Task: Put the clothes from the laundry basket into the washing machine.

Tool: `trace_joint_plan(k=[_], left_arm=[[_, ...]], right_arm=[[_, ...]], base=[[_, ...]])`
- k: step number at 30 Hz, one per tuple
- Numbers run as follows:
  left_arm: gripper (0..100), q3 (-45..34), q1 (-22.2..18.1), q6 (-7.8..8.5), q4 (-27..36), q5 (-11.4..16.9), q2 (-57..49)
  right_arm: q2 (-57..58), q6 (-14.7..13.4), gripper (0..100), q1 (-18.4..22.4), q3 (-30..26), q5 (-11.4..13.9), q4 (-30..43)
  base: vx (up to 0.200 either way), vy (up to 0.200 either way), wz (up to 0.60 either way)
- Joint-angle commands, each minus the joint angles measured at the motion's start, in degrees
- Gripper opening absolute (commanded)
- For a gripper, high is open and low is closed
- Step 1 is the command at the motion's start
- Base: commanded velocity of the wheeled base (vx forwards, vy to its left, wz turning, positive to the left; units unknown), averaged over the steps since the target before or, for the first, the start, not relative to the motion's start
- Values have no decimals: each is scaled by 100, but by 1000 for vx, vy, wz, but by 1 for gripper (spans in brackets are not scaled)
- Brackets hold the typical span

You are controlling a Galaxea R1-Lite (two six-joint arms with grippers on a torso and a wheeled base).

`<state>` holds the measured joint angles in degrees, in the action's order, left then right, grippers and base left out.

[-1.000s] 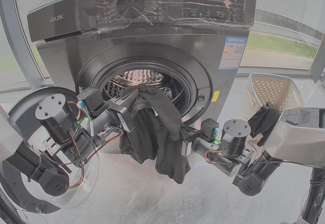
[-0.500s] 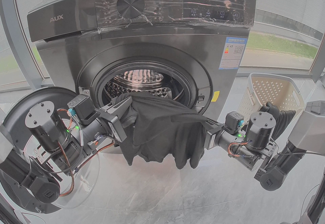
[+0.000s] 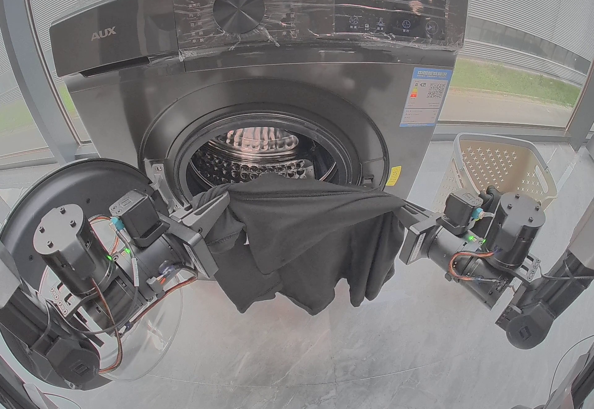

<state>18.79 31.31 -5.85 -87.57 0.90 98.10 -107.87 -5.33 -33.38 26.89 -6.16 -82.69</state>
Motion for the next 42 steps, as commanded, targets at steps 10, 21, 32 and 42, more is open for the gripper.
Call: trace_joint_plan(k=[10,21,32,42], left_arm=[[0,-103,-37,5,-6,6,25],[0,2,-90,14,-15,-11,-36],[0,152,-169,-13,-112,-20,-142],[0,327,-37,-13,-112,-2,-151]], right_arm=[[205,-100,0,437,114,-17,-239],[188,-223,0,437,158,-26,-239],[-190,-337,0,622,114,-35,-257],[-1605,-496,0,209,-9,71,-590]], base=[[0,0,0],[0,0,0],[0,0,0],[0,0,0]])
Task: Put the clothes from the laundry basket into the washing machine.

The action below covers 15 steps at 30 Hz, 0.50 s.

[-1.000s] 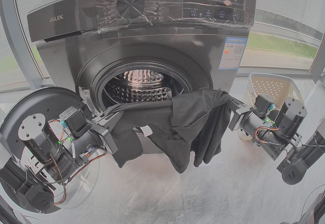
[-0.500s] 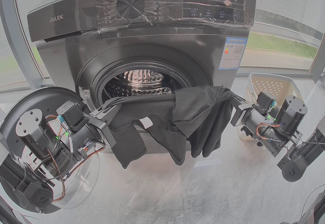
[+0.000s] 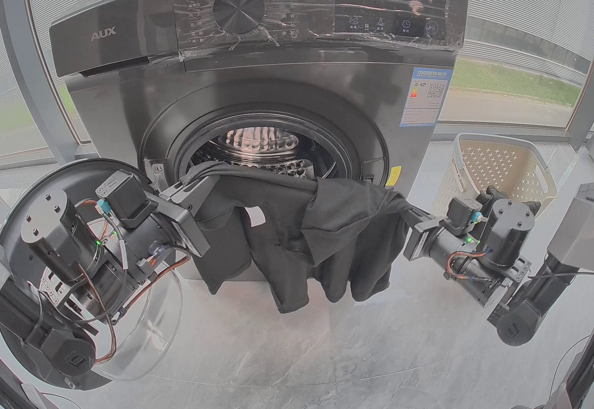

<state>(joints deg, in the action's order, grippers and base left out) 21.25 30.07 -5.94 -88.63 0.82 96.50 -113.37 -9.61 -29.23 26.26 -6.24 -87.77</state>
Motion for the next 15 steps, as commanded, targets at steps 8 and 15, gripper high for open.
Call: trace_joint_plan(k=[8,15], left_arm=[[0,108,288,-13,-6,-11,-17],[0,99,306,-4,-6,-20,-26]], right_arm=[[-2128,-68,0,-329,661,457,-82],[-2435,-59,0,-337,1022,677,-47]], base=[[0,0,0],[0,0,0]])
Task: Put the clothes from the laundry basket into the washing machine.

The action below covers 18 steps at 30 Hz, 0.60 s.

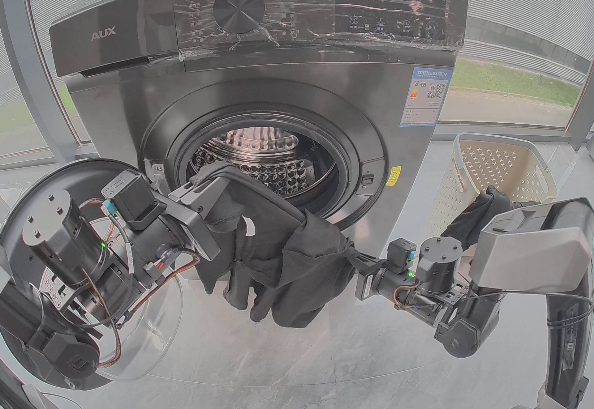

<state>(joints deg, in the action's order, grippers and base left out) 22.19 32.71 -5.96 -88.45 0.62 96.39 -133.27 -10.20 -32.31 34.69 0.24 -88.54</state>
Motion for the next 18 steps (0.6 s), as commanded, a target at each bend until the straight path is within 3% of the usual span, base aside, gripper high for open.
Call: trace_joint_plan(k=[1,6,7,12,18], left_arm=[[0,5,43,-2,-23,-1,-6],[0,14,43,-2,-23,-1,-6],[0,14,43,-10,-23,-1,-6],[0,14,43,-10,-23,-1,-6],[0,14,87,-10,-23,-18,-6]], right_arm=[[-481,10,0,-30,187,37,-5],[-701,80,0,-48,73,11,-14],[-709,89,100,-74,64,11,-14],[-736,89,100,-101,81,11,-23],[-727,511,100,-136,-165,11,-23]], base=[[0,0,0],[0,0,0],[0,0,0],[0,0,0],[0,0,0]])
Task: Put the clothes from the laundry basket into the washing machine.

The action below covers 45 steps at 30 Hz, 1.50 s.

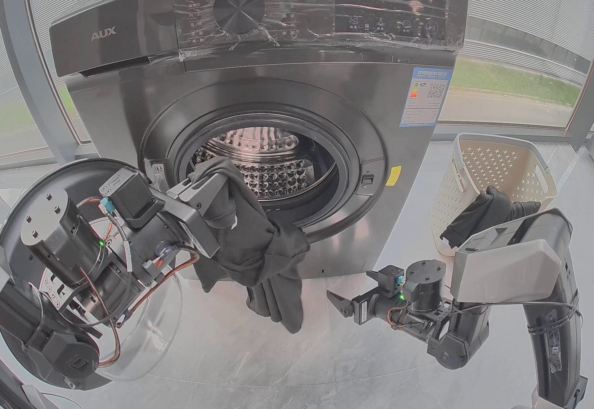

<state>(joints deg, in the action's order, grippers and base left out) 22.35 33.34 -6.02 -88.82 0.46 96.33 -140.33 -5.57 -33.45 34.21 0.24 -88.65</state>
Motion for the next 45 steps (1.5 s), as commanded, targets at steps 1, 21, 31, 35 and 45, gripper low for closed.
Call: trace_joint_plan(k=[1,21,31,35,45], left_arm=[[0,-2,23,-4,14,-2,9],[0,7,15,-22,14,-20,70],[0,7,15,-22,14,-20,88],[0,7,-3,-22,14,-20,88],[0,7,-3,-22,14,-20,88]], right_arm=[[-12,74,100,-100,-204,37,-21],[497,267,100,-1164,824,608,-3],[708,267,100,-1155,904,600,-12],[981,258,100,-1137,570,600,-12],[1183,223,100,-1304,42,960,-12]], base=[[0,0,0],[0,0,0],[0,0,0],[0,0,0],[0,0,0]])
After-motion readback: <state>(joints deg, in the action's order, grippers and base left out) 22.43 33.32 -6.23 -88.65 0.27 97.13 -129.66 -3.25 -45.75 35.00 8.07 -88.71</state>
